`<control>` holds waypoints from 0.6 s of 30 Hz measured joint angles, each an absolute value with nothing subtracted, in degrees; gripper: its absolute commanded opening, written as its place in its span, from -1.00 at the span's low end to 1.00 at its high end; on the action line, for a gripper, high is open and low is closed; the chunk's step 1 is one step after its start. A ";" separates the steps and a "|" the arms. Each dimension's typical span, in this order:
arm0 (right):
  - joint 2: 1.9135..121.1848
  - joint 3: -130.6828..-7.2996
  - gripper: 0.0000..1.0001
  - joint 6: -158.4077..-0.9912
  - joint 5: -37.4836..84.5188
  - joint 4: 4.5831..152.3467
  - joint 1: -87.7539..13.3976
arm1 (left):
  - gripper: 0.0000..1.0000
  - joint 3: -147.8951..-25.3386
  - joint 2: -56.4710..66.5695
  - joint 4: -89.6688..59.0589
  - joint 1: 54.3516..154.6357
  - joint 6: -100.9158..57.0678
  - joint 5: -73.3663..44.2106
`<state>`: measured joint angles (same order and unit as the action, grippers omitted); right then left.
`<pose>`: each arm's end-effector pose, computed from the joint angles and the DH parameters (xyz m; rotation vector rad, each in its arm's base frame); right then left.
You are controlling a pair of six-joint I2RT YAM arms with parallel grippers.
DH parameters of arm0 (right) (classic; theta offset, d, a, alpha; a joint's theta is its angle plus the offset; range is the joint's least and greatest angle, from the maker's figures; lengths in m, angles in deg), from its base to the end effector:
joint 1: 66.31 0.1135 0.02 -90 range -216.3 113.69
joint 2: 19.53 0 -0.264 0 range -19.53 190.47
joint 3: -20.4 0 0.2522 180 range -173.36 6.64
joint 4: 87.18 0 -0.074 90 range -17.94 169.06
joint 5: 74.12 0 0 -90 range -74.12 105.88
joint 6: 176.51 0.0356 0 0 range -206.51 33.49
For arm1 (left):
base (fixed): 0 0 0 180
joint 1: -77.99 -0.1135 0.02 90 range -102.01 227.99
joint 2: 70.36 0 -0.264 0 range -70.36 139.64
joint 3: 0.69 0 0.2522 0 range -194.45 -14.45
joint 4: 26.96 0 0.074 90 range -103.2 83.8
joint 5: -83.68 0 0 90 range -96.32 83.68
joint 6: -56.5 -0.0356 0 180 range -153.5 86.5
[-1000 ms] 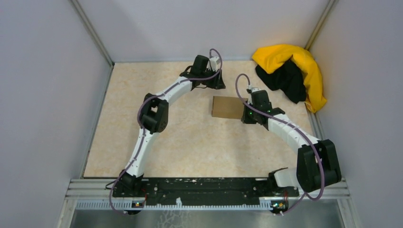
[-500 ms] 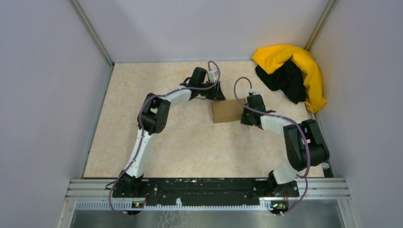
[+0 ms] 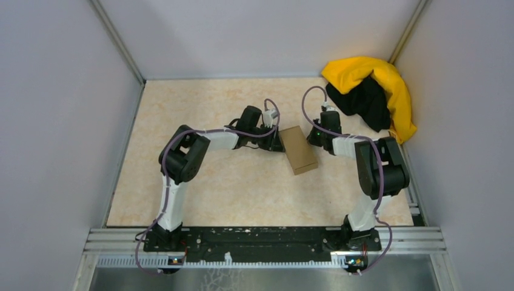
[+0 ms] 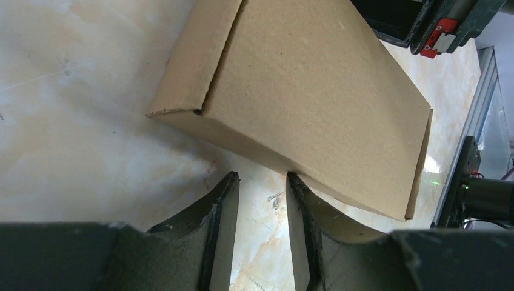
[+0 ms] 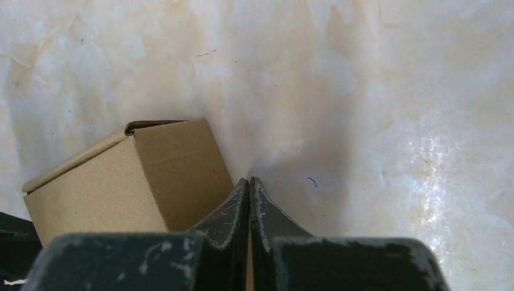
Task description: Fold the paper box
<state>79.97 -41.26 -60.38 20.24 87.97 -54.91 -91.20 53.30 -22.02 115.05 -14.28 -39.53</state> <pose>0.3359 0.0705 0.1449 0.2624 2.3358 0.4159 0.3547 -0.2923 0.1313 0.7007 2.2664 -1.1563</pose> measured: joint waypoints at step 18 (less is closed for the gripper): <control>70.84 -34.20 -1.00 -61.24 22.18 80.58 -51.48 | -0.03 -88.12 48.84 -17.93 113.15 -15.55 -31.09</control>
<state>70.84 -34.20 -61.24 22.18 80.58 -51.48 -88.12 48.84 -17.93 113.15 -15.55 -31.09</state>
